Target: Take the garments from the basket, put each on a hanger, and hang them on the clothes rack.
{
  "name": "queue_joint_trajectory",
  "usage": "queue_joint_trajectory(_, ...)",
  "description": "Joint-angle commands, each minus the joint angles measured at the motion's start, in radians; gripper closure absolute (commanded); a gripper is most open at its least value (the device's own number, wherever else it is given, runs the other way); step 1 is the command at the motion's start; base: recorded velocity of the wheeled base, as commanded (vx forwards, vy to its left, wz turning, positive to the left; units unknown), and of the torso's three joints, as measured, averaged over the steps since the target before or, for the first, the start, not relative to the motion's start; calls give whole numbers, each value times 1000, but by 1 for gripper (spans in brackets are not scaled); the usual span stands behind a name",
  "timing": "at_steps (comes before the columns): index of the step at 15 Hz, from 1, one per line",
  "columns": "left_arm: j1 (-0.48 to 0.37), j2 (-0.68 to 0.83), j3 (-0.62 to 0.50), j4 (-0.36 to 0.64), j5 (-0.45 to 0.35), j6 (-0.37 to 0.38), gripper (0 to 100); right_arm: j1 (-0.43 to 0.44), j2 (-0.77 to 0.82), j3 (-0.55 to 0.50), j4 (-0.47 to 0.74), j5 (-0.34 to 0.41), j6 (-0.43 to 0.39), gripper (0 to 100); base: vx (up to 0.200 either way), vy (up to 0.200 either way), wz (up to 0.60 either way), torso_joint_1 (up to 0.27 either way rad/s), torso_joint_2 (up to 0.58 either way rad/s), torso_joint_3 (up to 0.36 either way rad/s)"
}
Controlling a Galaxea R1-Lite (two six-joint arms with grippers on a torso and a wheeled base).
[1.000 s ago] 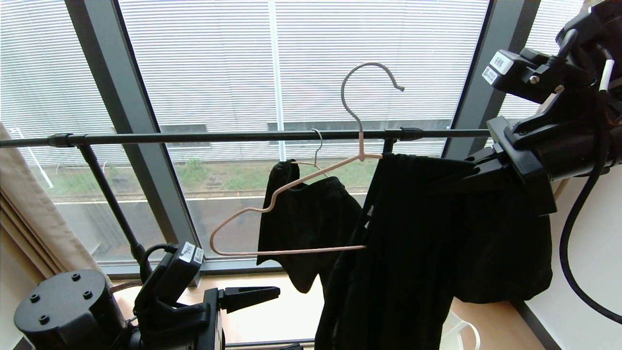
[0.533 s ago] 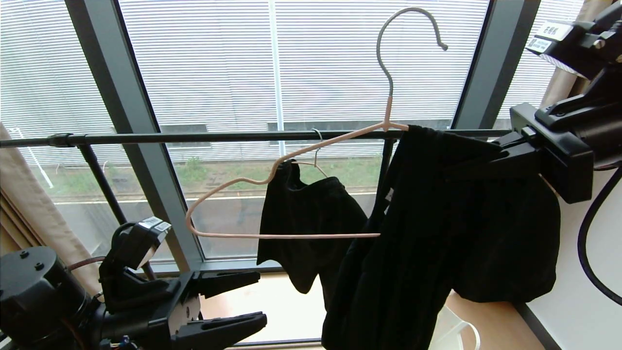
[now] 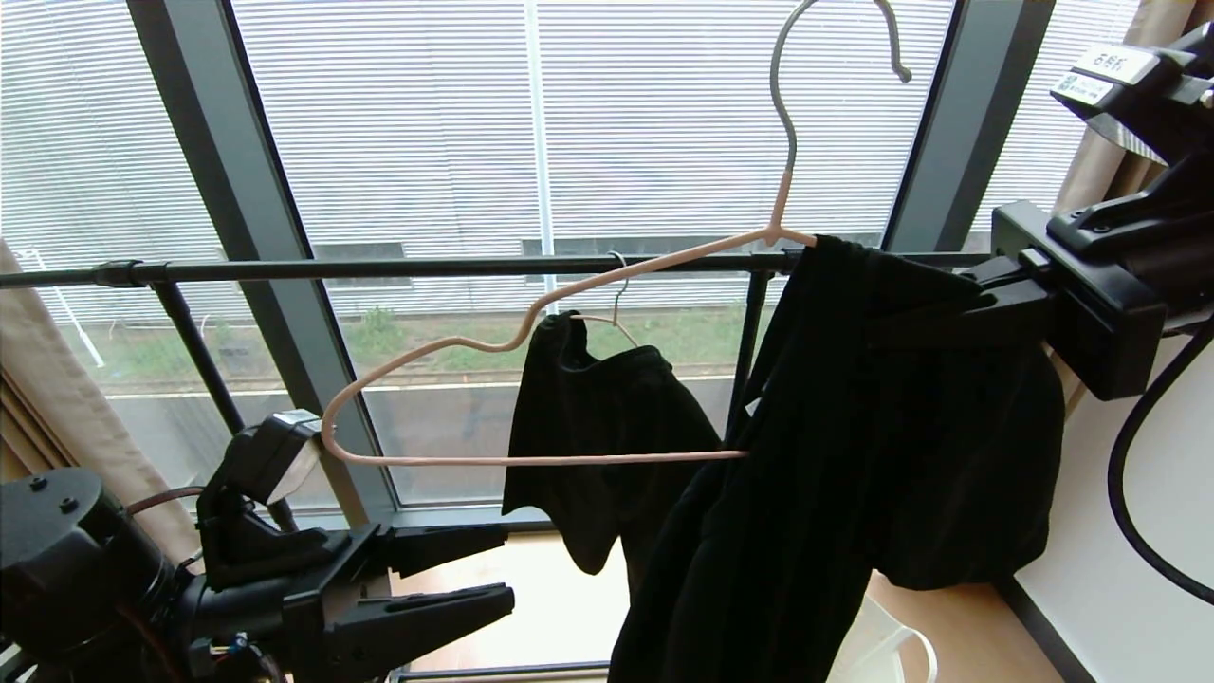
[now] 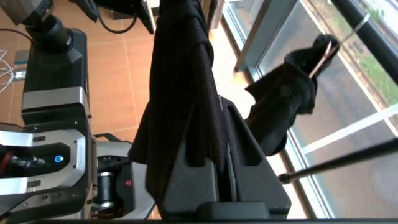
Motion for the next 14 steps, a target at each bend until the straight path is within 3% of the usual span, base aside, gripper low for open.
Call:
queue_joint_trajectory(1, -35, 57, -22, -1, 0, -1, 0, 34, -2, 5, 2, 1, -2, 100, 0, 0, 0, 0, 0, 0)
queue_joint_trajectory(10, -37, 138, -112, -1, -2, -1, 0, 106, -17, -1, -14, 1, -2, 100, 0, 0, 0, 0, 0, 0)
queue_joint_trajectory(14, -81, 225, -172, -1, 0, 15, 0, 127, -8, -3, -17, 1, -2, 100, 0, 0, 0, 0, 0, 0)
